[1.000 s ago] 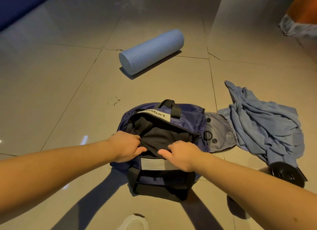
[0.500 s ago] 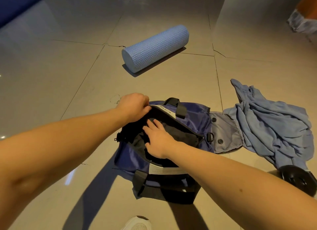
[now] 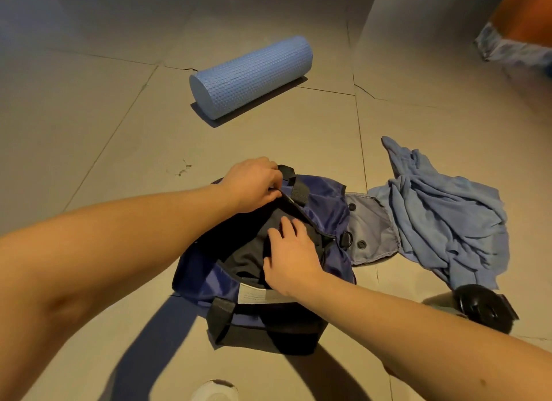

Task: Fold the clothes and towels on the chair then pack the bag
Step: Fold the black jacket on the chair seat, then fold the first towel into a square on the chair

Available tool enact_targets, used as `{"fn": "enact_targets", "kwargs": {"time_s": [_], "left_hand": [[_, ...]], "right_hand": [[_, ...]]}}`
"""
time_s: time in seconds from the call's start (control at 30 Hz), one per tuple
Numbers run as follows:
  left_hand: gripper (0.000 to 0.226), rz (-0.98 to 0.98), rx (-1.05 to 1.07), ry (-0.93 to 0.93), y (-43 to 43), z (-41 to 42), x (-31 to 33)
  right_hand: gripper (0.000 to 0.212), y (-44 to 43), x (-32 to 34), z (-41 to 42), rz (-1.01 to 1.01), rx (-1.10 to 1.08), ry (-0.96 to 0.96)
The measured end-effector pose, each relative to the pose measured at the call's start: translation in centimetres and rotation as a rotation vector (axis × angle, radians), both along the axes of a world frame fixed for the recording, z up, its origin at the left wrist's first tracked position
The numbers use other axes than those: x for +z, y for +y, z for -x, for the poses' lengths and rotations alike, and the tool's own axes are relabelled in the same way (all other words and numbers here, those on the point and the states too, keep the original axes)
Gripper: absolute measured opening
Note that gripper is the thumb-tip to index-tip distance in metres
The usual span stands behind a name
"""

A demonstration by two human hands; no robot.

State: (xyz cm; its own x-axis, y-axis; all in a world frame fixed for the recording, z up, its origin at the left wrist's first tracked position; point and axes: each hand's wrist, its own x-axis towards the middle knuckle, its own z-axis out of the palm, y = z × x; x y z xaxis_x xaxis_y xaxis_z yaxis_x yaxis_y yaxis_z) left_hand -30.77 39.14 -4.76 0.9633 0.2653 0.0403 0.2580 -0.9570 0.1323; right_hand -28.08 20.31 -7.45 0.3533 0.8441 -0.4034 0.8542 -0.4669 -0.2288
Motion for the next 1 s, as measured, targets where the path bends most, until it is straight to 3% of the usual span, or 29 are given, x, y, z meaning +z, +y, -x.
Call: {"fn": "enact_targets", "kwargs": {"time_s": [0.07, 0.17, 0.33, 0.43, 0.6, 0.73, 0.9, 1.0], "left_hand": [[0.023, 0.017, 0.044, -0.036, -0.3, -0.4, 0.0], [0.022, 0.019, 0.048, 0.043, -0.4, 0.0, 0.1], [0.025, -0.127, 0.013, 0.52, -2.2, 0.7, 2.5], [0.025, -0.119, -0.075, 0.739, -4.5, 0.1, 6.7], [0.02, -0.075, -0.127, 0.671, -11.2, -3.2, 15.1], [0.013, -0.012, -0.173, 0.52, -18.4, -6.1, 20.7], [0.024, 0.075, -0.18, 0.476, -24.2, -9.0, 22.5], [0.025, 0.018, -0.195, 0.527, -26.1, -10.5, 22.3]], "right_hand": [[0.073, -0.2, -1.1, -0.9, 0.159, -0.039, 0.093], [0.078, -0.1, -1.5, -1.9, 0.213, -0.009, 0.164], [0.055, -3.3, 2.8, -3.4, 0.106, 0.113, 0.184], [0.042, -6.9, 8.0, -5.8, 0.117, 0.121, 0.159], [0.044, -13.2, 16.0, -10.8, 0.233, 0.006, 0.023], [0.045, -18.8, 21.6, -13.4, 0.152, -0.153, -0.076], [0.037, -24.6, 25.6, -16.0, 0.029, -0.336, -0.121], [0.034, -27.1, 26.4, -17.7, -0.043, -0.462, -0.127]]}}
